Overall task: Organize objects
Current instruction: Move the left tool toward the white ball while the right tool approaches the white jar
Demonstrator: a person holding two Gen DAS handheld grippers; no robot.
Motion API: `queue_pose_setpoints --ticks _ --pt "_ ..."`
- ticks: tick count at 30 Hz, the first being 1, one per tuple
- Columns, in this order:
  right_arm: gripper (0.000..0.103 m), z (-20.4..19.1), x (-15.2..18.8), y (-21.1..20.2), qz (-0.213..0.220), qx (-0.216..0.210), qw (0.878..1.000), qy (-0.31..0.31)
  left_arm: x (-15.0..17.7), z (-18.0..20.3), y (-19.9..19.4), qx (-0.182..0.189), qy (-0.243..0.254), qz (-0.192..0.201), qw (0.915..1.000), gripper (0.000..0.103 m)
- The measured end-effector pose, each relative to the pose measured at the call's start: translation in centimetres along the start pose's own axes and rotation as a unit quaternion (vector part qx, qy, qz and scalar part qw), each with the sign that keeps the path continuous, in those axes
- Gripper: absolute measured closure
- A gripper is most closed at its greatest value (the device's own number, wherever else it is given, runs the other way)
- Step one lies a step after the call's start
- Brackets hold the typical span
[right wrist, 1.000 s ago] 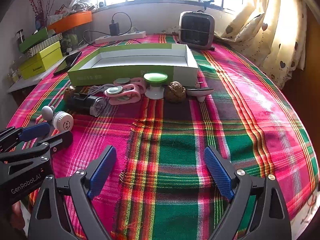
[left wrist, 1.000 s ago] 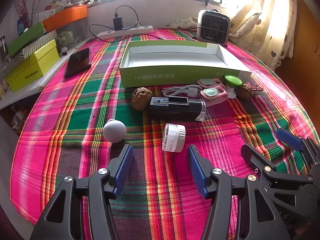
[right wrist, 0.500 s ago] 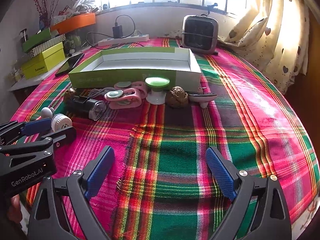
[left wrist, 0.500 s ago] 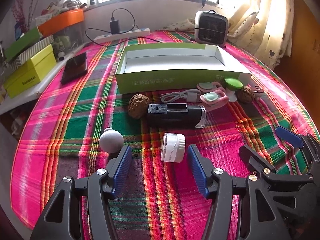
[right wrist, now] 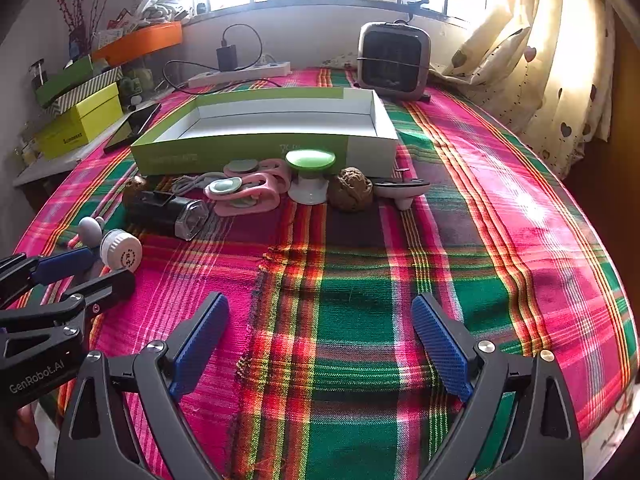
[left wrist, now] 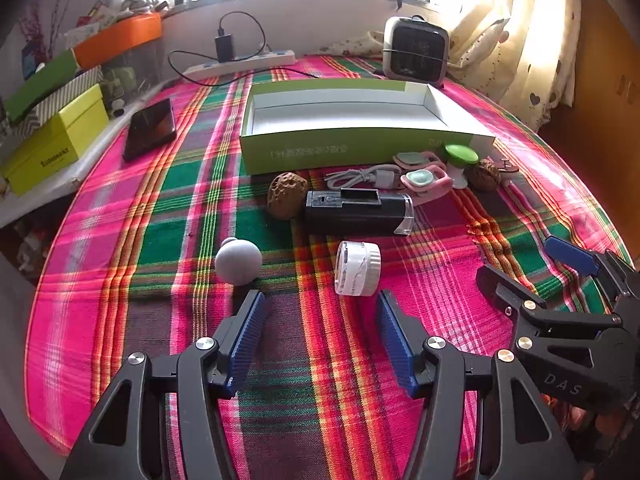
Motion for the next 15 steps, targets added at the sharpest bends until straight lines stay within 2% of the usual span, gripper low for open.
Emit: queue_pose_setpoints --ticks 11,15 --pt "0.010 -0.9 0.5 -0.4 -0.006 0.004 1.000 0.004 0.7 -1.4 -0.4 -0.006 -0.011 0.009 0.9999 0.047" --pt "0.010 -1.2 0.6 -0.7 -0.007 -0.004 1.000 0.010 0.9 -1.9 -0.8 0.008 -0.019 0.008 0.9998 0.047"
Point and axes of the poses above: each gripper's, at about its wrist camera, not at the fingertips, and y roughly the way its jaws point, z to its right, x to its underside, the point moved 8 cm from there along y, roughly the way its jaws point, and after that the axes turned 4 degrees about -x, right-handed, at the moved point
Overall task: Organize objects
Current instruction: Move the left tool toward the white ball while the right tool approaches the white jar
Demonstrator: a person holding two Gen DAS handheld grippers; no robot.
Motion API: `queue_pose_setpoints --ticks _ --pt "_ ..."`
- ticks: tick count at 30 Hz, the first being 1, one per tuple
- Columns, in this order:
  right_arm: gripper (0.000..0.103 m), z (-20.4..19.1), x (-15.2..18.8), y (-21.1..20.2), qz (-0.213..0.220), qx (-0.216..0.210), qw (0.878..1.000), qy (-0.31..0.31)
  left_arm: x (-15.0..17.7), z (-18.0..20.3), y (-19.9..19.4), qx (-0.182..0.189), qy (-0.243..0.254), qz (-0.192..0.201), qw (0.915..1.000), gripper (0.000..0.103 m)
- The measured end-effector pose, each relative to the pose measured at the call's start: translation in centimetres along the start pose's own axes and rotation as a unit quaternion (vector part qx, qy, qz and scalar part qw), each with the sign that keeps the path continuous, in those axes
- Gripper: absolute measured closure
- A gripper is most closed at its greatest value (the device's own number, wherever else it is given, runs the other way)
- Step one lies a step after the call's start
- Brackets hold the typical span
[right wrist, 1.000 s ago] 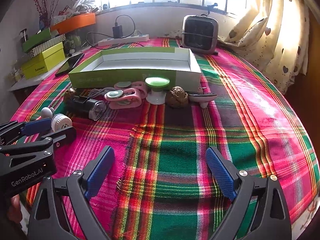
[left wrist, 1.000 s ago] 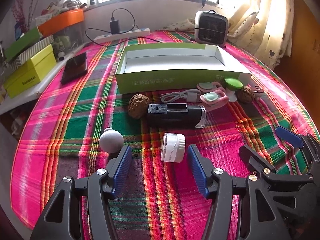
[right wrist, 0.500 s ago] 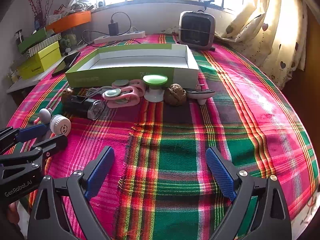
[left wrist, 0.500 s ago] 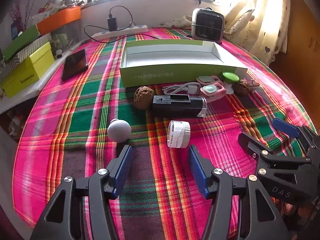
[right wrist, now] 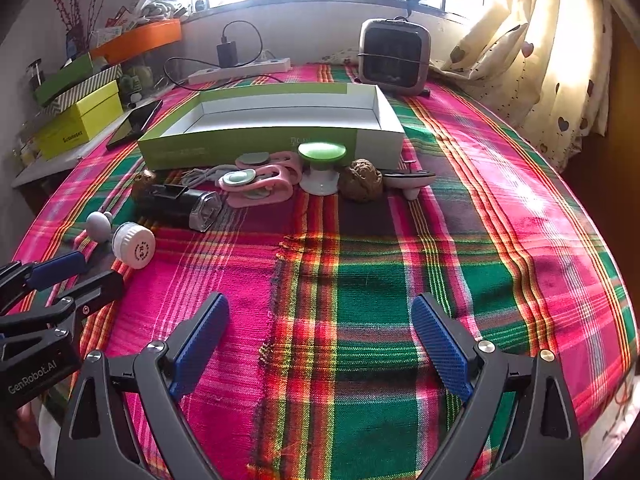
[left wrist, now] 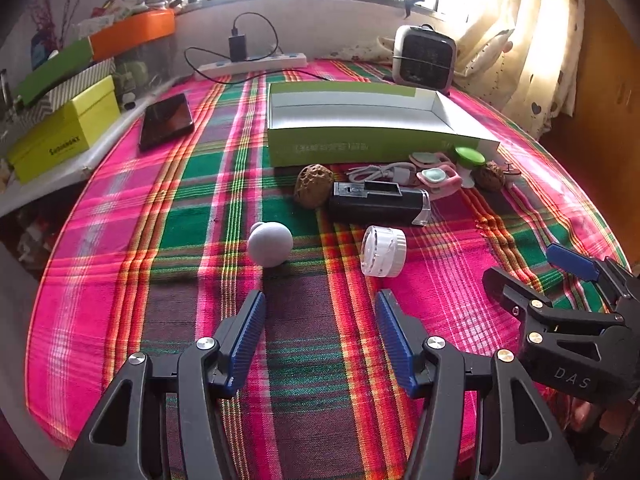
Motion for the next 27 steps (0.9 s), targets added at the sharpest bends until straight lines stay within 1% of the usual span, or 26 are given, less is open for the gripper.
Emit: queue_pose_setpoints --ticks 2,7,9,14,17,20,21,24,27 --pt "0.010 -0.5 -0.1 -0.3 0.005 -0.018 1.000 0.005 -0.1 -0.7 -0.6 0.009 -0.013 0.008 0.9998 0.047" --pt "0.010 -3.2 -0.8 -0.9 0.024 -0.057 0.998 -0.022 -0.5 -3.2 -1.5 -0.010 -0.024 0.024 0.9994 0.047" --pt "0.010 -4.4 -0.9 -0.9 0.028 -0.070 0.997 -0.035 -0.6 -4.1 -1.4 -0.017 -0.028 0.023 0.9992 0.047" --pt "0.010 -5.9 -1.2 -0.1 0.019 -0.091 0.995 -0.043 -0.9 -5.6 -1.2 -0.020 -0.038 0.026 0.9988 0.047" --pt "0.010 -6.8 -1.5 0.2 0.021 -0.101 0.994 -0.048 -0.9 -5.8 -0.8 -0.016 -0.030 0.023 0.9991 0.047" --pt "0.011 -7.4 -1.6 0.6 0.017 -0.112 0.993 -0.046 -1.1 -5.9 -0.5 -0.002 -0.035 0.021 0.9991 0.047" --pt "0.011 -7.6 -1.7 0.8 0.016 -0.116 0.992 -0.046 -1.2 -6.0 -0.5 0.004 -0.038 0.020 0.9991 0.047" --pt "0.015 -8.2 -1.8 1.1 0.014 -0.119 0.991 -0.053 -1.3 -6.0 -0.4 -0.003 -0.034 0.023 0.9991 0.047" --pt "0.017 -8.5 -2.0 1.6 0.010 -0.120 0.991 -0.055 -1.4 -5.9 -0.2 0.007 -0.032 0.020 0.9993 0.048"
Point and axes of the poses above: each gripper's, at about its wrist camera, not at the fingertips, and y roughly the way its jaws point, z to its right, x to its underside, the point moved 8 cm from there along y, roughly the way its jaws point, and after that the axes turned 4 degrees about -x, right-handed, at the moved point
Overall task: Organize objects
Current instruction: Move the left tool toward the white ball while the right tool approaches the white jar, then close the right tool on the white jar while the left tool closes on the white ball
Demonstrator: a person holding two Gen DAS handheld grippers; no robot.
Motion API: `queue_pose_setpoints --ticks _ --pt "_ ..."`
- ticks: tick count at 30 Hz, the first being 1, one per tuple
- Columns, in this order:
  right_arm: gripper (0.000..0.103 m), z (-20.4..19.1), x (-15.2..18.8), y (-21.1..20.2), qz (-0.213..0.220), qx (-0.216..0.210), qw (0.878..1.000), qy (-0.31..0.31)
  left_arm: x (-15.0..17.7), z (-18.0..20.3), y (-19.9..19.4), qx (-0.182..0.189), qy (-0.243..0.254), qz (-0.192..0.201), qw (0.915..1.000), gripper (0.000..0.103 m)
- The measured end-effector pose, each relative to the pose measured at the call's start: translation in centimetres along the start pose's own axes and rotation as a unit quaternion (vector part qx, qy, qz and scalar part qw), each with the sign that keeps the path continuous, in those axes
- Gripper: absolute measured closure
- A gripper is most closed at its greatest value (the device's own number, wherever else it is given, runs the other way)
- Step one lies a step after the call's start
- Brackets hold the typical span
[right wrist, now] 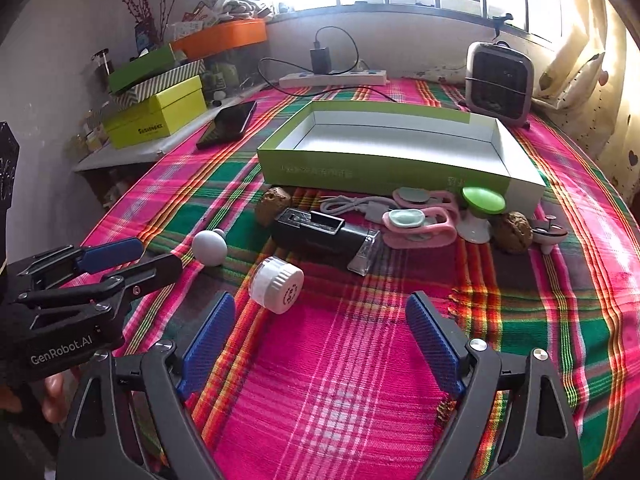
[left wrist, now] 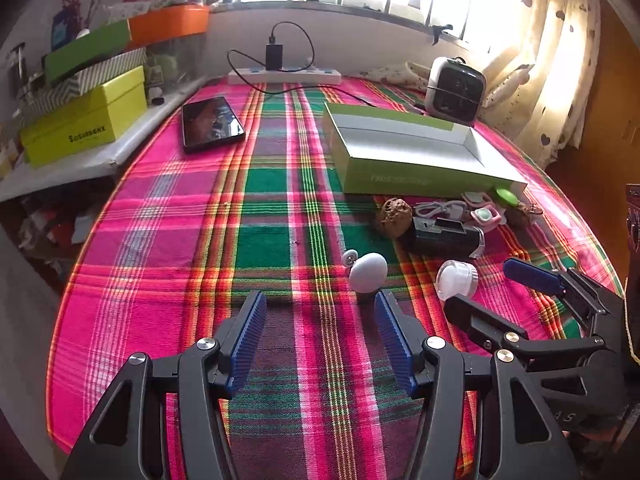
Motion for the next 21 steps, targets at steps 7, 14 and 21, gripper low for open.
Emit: queue_pose_setpoints --ticks 7,14,21 --pt "0.030 -0.1 -0.3 0.8 -0.004 0.005 1.000 -0.004 -0.3 -0.5 0.6 0.003 -0.004 -0.004 1.0000 0.048" --pt "0.050 0.0 -0.5 0.9 -0.005 0.018 1.000 -0.016 -0.3 0.1 1.3 0.028 0.002 -0.011 0.9995 0.048" --pt "0.059 0.6 -0.6 0.8 -0.002 0.015 1.000 -0.021 -0.7 0.6 2.2 0.032 0.008 -0.015 0.9993 0.048"
Point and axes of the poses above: each gripper's, at about its wrist camera, not at the fingertips, and y roughly the way its jaws point, z to its right, x to its underside, the point moved 8 cm from there along y, roughly the way its jaws point, and after that the axes turned 4 degrees about -x, right-handed, at the moved point
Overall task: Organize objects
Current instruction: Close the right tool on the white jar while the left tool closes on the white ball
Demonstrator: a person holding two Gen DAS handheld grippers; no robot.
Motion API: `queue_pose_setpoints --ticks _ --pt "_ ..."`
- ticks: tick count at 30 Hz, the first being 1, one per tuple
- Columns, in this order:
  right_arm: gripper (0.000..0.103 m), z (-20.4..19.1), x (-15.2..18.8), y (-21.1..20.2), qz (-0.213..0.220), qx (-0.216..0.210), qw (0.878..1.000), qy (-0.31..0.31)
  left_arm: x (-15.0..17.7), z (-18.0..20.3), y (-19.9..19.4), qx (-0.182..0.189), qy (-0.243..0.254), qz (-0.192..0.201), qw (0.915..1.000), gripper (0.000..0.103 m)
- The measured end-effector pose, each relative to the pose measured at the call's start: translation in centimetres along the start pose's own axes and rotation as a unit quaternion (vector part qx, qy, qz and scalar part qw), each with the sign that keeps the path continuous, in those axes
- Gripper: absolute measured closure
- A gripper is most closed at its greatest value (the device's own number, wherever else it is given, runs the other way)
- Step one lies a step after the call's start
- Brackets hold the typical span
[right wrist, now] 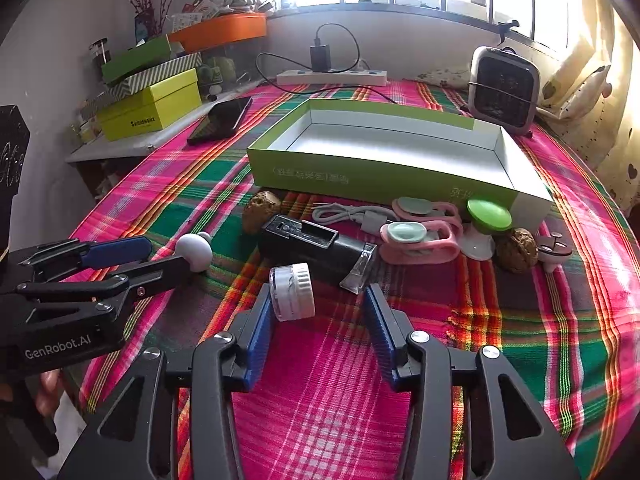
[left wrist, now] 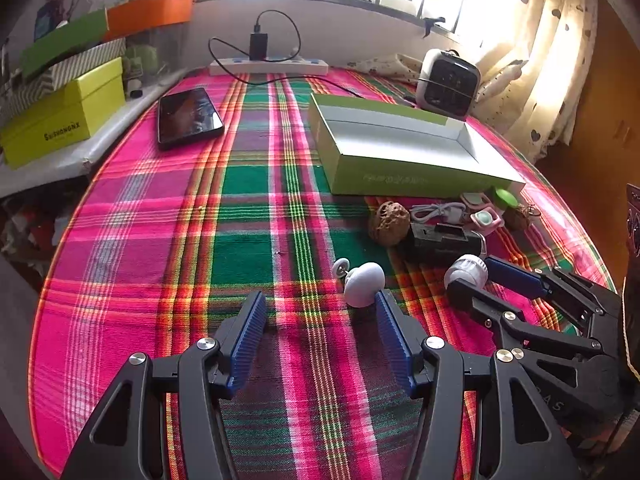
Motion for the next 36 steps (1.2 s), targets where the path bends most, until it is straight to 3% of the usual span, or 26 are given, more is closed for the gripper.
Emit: queue_pose_setpoints --ticks 4,16,18,26,36 --pt "0.068 0.1 -0.1 0.0 -0.001 0.001 1.000 -0.002 -0.1 0.6 0.4 -0.001 0.014 -0.002 0.9999 0.048" --pt "0.079 0.4 -0.1 -0.1 -0.003 -0.006 1.000 -0.007 -0.9 1.5 1.1 0.006 0.025 -0.002 0.9997 0.049" --pt "0.082 0.5 0.0 -0.2 -0.003 -0.008 1.000 -0.006 -1.0 1.8 1.1 0.010 0.031 -0.001 0.9995 0.061" --pt "0.083 0.8 0.2 -0.4 -0.003 -0.009 1.000 -0.005 -1.0 2.3 0.9 0.008 0.040 0.002 0.9992 0.084" --pt "0.083 1.2 0.3 -0.8 0.000 -0.013 1.000 -0.003 -1.5 2.7 0.3 0.006 0.042 0.012 0.9990 0.084"
Point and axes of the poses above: each gripper's, at about its wrist camera, not at the fingertips, and y roughly the way its jaws point, z to its right, x to its underside, the point moved 8 cm from there along y, roughly the way its jaws point, and after that the axes turned 4 degrees about -x, right-handed, at the moved point
